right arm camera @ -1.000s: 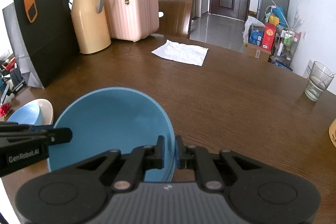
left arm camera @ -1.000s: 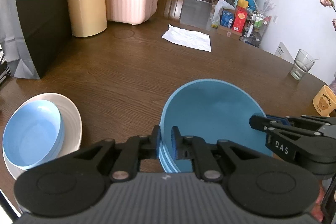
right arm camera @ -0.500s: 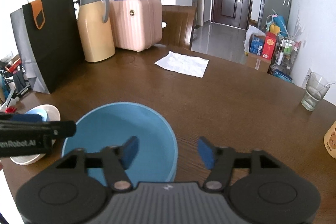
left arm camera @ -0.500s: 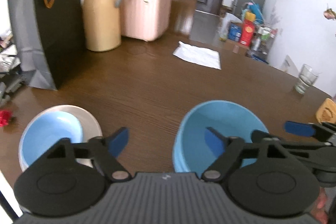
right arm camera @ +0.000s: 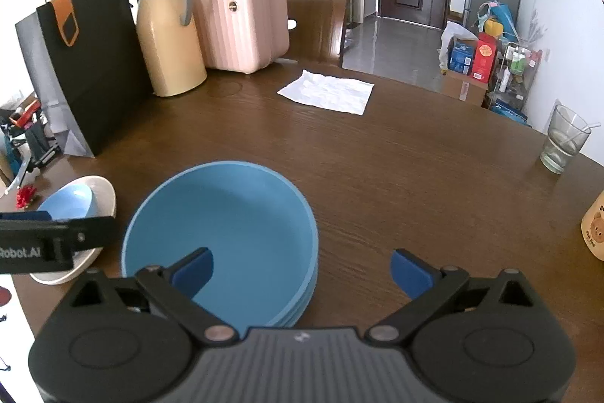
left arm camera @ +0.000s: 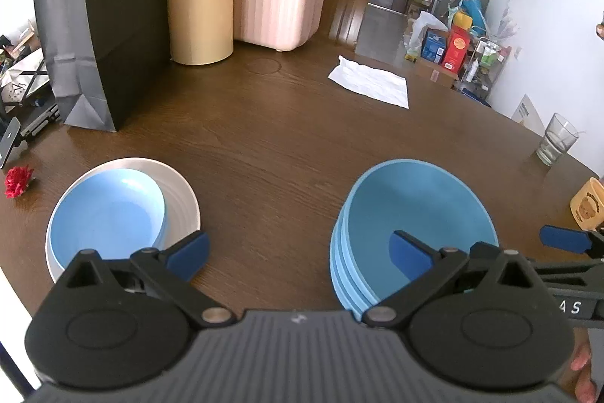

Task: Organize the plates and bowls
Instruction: 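Close both grippers on the rim of the three-bowl stack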

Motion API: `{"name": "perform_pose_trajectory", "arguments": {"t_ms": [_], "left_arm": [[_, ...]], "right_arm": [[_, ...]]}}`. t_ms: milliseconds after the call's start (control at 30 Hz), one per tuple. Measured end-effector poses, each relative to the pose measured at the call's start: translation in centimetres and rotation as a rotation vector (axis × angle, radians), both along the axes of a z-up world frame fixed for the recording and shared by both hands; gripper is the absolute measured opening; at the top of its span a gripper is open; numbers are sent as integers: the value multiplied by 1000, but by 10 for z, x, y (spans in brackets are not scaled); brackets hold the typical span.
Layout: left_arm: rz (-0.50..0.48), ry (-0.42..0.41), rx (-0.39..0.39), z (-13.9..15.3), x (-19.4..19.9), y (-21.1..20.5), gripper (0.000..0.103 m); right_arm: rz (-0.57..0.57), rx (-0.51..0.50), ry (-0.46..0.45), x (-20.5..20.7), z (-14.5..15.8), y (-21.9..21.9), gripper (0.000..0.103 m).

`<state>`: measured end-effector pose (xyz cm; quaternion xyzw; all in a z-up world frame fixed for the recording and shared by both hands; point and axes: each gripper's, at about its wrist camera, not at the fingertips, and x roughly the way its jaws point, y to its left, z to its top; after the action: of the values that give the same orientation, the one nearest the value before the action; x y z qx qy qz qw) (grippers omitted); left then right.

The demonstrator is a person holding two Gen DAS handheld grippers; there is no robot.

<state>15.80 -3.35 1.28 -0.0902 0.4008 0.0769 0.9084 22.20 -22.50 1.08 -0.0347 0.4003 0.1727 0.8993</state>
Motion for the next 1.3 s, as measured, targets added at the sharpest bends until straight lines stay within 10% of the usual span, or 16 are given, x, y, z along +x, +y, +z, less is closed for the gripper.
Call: {"name": "perform_pose_trajectory", "arguments": {"t_ms": [1300], "left_arm": [[-11,32,-132,-45,43,-1,103]], "right_arm": [[77,246,148,64,-71,-24,103]]}}
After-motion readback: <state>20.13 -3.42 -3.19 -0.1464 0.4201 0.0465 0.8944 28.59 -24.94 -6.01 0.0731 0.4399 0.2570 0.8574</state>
